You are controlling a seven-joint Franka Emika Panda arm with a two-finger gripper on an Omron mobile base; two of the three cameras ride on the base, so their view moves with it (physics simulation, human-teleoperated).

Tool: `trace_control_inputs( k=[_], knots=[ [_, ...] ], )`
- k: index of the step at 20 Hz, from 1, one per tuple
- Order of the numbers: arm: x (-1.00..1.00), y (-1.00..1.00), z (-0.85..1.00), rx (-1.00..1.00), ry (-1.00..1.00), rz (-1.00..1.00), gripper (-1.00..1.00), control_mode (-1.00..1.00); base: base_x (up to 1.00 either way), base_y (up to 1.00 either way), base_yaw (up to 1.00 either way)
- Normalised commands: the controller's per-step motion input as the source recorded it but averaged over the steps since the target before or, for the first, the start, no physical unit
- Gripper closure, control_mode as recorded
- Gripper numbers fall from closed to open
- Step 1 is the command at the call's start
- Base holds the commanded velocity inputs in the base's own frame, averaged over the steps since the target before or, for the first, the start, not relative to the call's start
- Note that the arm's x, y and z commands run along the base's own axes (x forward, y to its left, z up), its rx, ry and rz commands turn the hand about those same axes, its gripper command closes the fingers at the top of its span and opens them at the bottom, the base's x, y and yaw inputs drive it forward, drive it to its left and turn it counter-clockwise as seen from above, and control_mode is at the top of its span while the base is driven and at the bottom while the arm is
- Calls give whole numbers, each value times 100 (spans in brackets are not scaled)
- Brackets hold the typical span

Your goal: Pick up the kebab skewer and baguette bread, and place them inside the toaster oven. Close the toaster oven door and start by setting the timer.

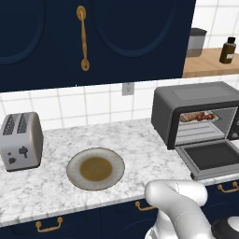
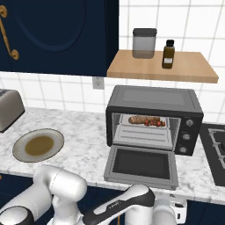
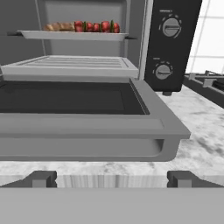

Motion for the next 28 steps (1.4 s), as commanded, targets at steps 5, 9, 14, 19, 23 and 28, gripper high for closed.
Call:
trace_control_inputs(
  k=[5, 9, 14, 19, 23, 28],
  knots=[
    [0, 0, -2, 0, 0, 1, -100, -100, 0, 0, 0],
    [1, 0, 0, 0, 0, 0, -100, -100, 0, 0, 0],
    [16, 0, -4, 0, 0, 0, -100, -100, 0, 0, 0],
    [15, 0, -9, 0, 0, 0, -100, -100, 0, 0, 0],
    [6, 0, -16, 0, 0, 1, -100, -100, 0, 0, 0],
    [11, 0, -4, 0, 0, 1, -100, -100, 0, 0, 0]
  ],
)
